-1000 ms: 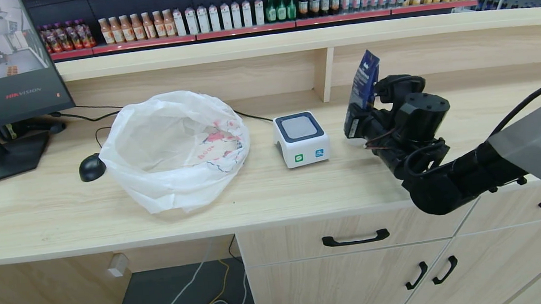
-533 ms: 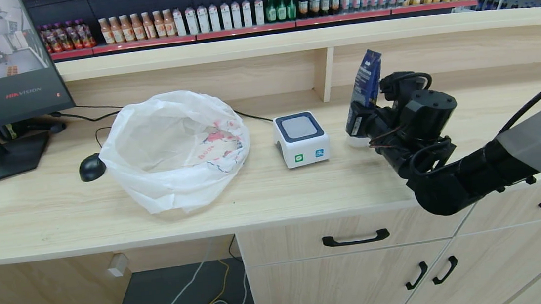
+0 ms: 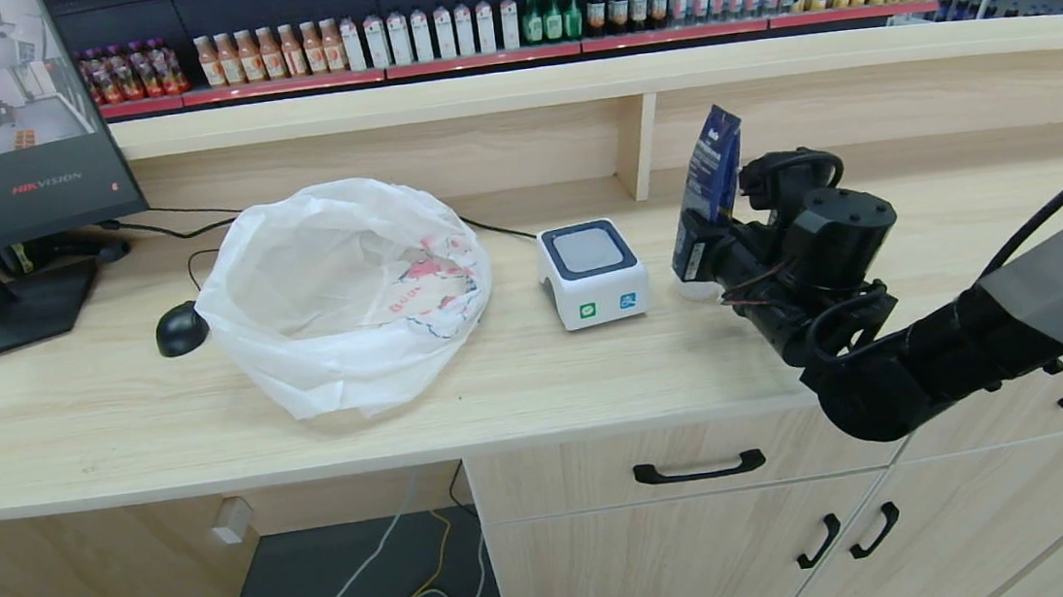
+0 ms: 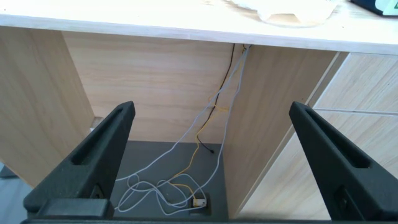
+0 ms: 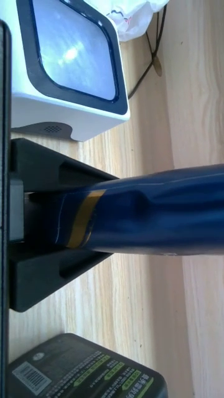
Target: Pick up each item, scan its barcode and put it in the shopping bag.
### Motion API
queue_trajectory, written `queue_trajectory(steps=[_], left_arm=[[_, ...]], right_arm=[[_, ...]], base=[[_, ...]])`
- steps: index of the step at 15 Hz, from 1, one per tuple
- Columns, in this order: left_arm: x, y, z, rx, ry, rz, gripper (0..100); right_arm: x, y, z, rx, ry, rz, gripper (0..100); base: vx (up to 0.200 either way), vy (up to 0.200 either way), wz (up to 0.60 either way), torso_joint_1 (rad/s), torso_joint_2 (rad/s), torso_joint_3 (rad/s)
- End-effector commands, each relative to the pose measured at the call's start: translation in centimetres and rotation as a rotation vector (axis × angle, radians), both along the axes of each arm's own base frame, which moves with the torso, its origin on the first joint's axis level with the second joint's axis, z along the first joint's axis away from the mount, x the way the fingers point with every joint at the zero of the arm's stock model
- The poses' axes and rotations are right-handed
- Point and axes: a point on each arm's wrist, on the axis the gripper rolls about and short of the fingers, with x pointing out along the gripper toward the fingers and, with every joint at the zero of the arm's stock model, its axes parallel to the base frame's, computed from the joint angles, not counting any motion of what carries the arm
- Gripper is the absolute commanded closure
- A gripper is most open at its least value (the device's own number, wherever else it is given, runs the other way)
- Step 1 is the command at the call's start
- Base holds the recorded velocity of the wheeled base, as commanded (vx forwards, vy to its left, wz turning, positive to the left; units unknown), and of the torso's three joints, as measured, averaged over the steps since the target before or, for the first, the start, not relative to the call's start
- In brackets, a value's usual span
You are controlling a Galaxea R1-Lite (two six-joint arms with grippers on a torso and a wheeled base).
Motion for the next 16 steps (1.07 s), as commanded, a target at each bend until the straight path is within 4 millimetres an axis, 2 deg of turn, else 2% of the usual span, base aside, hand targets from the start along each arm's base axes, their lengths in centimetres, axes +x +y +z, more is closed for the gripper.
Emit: queue_trajectory(steps=[1,4,5,9,16], left_arm=[[0.0,0.0,0.0,-0.001,0.0,0.001,0],[0.0,0.0,0.0,-0.001,0.0,0.001,0],[0.0,0.0,0.0,-0.001,0.0,0.001,0],[0.0,0.0,0.0,-0.001,0.0,0.001,0],[0.0,0.0,0.0,-0.001,0.0,0.001,0]], right_arm=[[-0.1,0.0,-0.2,-0.004,0.01,0.0,100],[-0.1,0.0,-0.5,-0.009,0.021,0.0,100],[-0.1,0.0,-0.5,-0.003,0.021,0.003,0],[-0.6,0.0,0.6,0.008,0.0,0.022,0],[0.0,0.2,0.0,-0.013,0.023,-0.013,0]], base=[[0.0,0.0,0.0,0.0,0.0,0.0],[0.0,0.0,0.0,0.0,0.0,0.0],[0.0,0.0,0.0,0.0,0.0,0.0],[0.0,0.0,0.0,0.0,0.0,0.0],[0.0,0.0,0.0,0.0,0.0,0.0]])
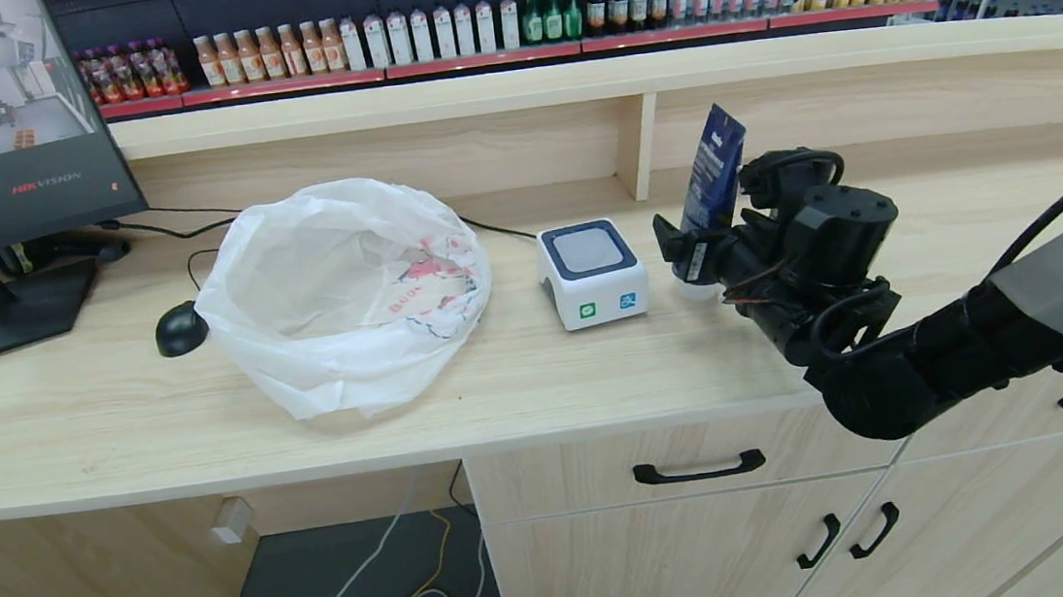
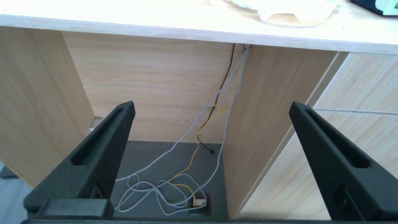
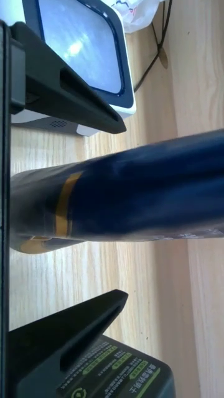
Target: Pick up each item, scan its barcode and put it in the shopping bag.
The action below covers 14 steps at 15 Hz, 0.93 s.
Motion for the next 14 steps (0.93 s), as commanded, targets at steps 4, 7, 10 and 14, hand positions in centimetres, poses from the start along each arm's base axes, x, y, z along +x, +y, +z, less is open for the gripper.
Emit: queue_trajectory(steps=[4,7,10,14], left_arm=[[0.0,0.0,0.0,0.0,0.0,0.001,0],[0.0,0.0,0.0,0.0,0.0,0.001,0],[0.0,0.0,0.0,0.0,0.0,0.001,0],[0.0,0.0,0.0,0.0,0.0,0.001,0]], right_arm=[[0.3,0.6,-0.4,-0.021,0.045,0.021,0],[0.7,0.8,-0.2,-0.017,0.036,0.016,0],[1.3,0.9,0.2,-0.009,0.015,0.013,0],[1.5,0.7,0.1,-0.012,0.022,0.007,100]], base=[[0.0,0.0,0.0,0.0,0.0,0.0],[0.0,0.0,0.0,0.0,0.0,0.0],[0.0,0.0,0.0,0.0,0.0,0.0],[0.0,0.0,0.0,0.0,0.0,0.0]])
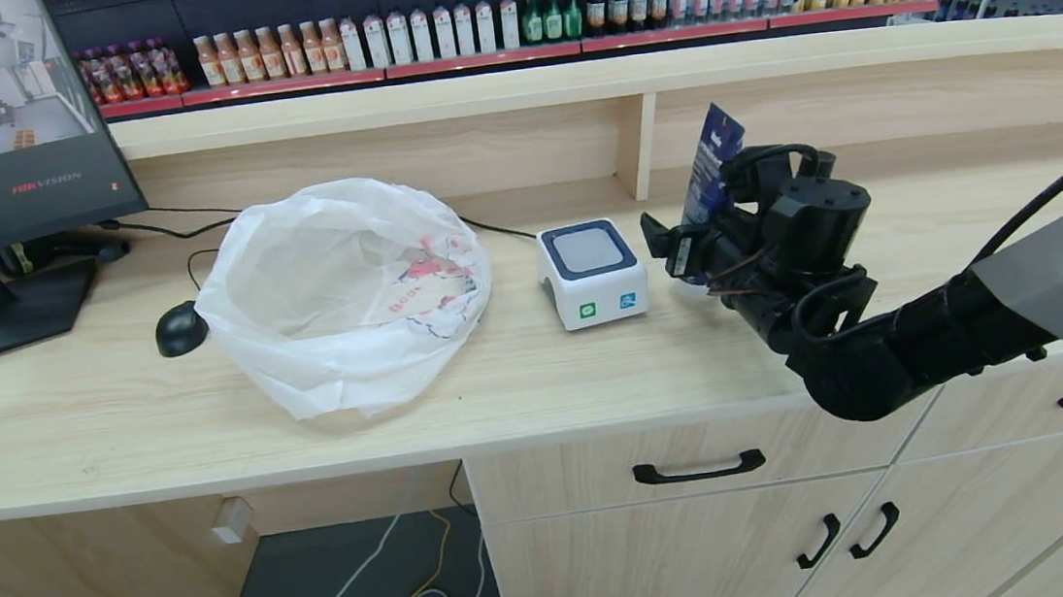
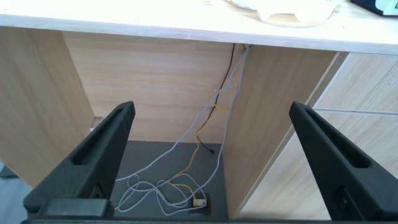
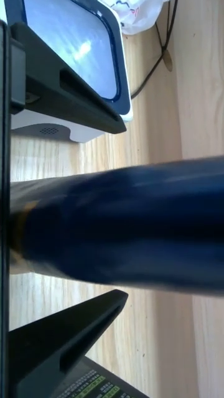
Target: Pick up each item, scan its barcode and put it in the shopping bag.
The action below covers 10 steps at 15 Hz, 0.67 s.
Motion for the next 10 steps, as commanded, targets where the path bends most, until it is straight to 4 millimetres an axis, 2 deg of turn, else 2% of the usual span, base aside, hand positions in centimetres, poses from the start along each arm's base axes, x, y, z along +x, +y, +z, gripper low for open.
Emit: queue_trajectory(steps=[1,10], left_arm=[[0.0,0.0,0.0,-0.001,0.0,0.001,0],[0.0,0.0,0.0,-0.001,0.0,0.001,0]], right_arm=[[0.27,-0.18,-0.26,-0.002,0.004,-0.007,100],[0.26,-0.11,0.26,0.003,-0.012,-0.004,100]], base=[[0.0,0.0,0.0,0.0,0.0,0.0],[0.0,0.0,0.0,0.0,0.0,0.0]])
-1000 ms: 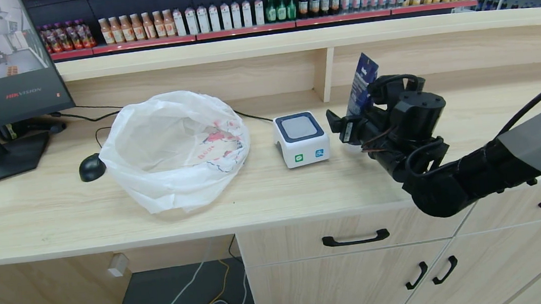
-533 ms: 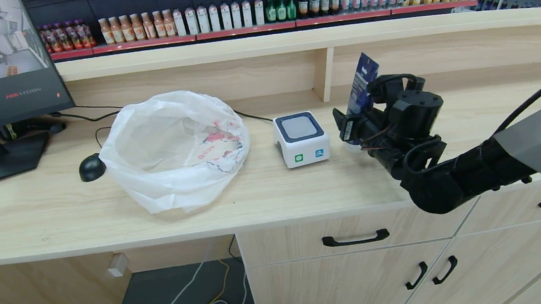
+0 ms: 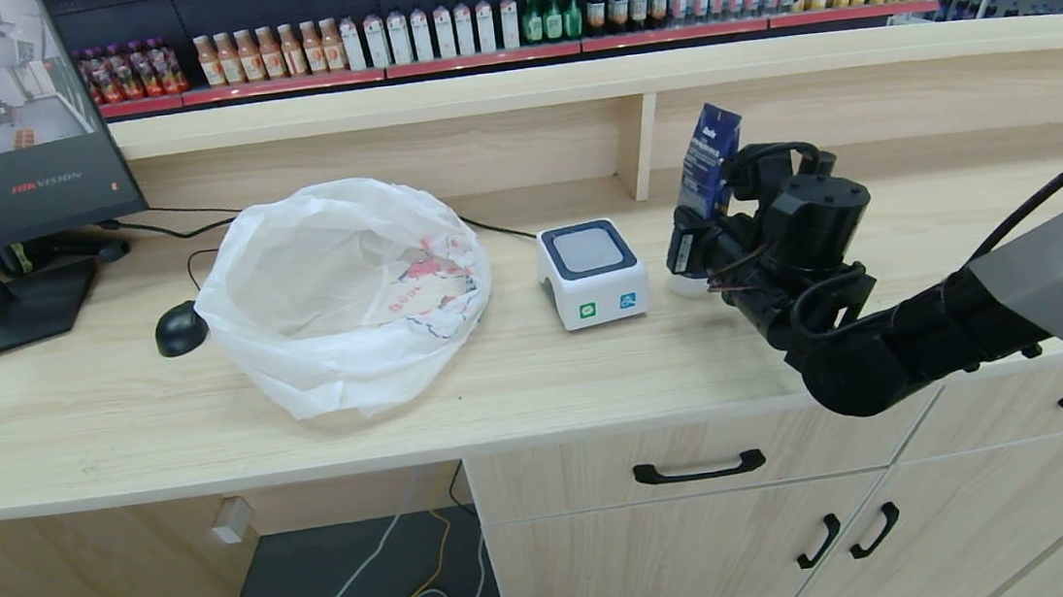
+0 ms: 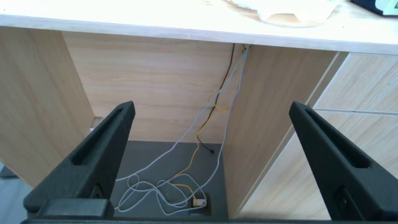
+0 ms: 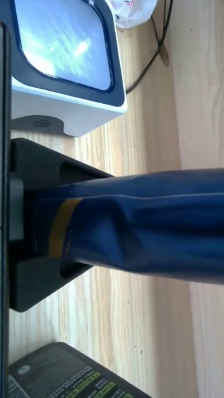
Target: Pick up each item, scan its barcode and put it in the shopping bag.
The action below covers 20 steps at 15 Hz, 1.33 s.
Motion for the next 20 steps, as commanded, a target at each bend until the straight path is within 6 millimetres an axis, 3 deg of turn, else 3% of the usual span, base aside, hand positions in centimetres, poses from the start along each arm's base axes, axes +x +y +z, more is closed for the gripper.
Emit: queue_trajectory(steps=[1,5,12,14,17,20], left_arm=[[0.0,0.0,0.0,0.0,0.0,0.001,0],[0.0,0.0,0.0,0.0,0.0,0.001,0],[0.0,0.0,0.0,0.0,0.0,0.001,0],[0.0,0.0,0.0,0.0,0.0,0.001,0],[0.0,0.0,0.0,0.0,0.0,0.001,0],[0.0,0.0,0.0,0.0,0.0,0.001,0]], right_arm=[[-0.2,0.1,0.2,0.002,-0.004,0.002,100],[-1.0,-0.1,1.2,-0.006,-0.017,0.008,100],[-4.3,-0.2,5.5,0.013,-0.063,0.033,100],[-6.3,-0.7,6.0,0.011,-0.058,0.044,100],[-11.0,-1.4,7.0,0.002,-0.054,0.084,100],[-14.8,-1.7,5.0,-0.029,0.008,0.138,100]], base=[[0.0,0.0,0.0,0.0,0.0,0.0],[0.0,0.0,0.0,0.0,0.0,0.0],[0.0,0.0,0.0,0.0,0.0,0.0],[0.0,0.0,0.0,0.0,0.0,0.0],[0.0,0.0,0.0,0.0,0.0,0.0],[0.0,0.0,0.0,0.0,0.0,0.0]])
